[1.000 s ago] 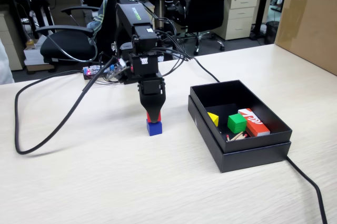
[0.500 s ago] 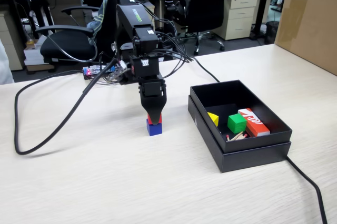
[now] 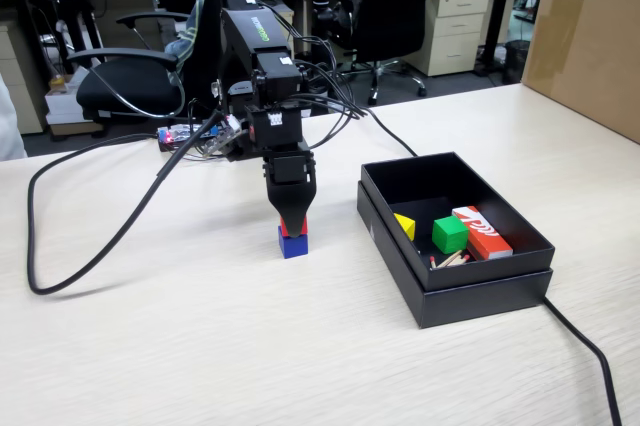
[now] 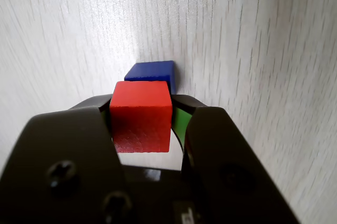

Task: Put the red cube on top of the blue cube

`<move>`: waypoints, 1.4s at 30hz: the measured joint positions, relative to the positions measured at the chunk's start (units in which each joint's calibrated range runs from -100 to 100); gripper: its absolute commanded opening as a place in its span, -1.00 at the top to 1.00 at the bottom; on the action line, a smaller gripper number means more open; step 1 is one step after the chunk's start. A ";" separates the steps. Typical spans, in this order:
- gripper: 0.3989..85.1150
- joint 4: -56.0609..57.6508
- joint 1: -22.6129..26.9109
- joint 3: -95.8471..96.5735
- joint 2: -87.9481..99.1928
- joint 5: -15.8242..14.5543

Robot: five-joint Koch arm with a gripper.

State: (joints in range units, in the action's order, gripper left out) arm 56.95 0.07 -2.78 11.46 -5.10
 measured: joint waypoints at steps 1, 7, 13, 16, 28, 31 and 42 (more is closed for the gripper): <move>0.48 0.00 0.00 0.27 0.00 -0.05; 0.02 0.00 0.20 0.91 0.00 0.00; -0.10 0.00 0.20 0.91 0.00 0.00; -0.10 0.00 0.20 1.37 0.00 0.00; -0.14 0.00 1.03 2.92 23.17 0.00; -0.15 -0.08 1.42 8.95 33.66 -0.05; -0.16 -10.38 0.63 52.03 73.92 1.37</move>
State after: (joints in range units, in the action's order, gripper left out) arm 46.57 0.71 49.25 85.37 -3.74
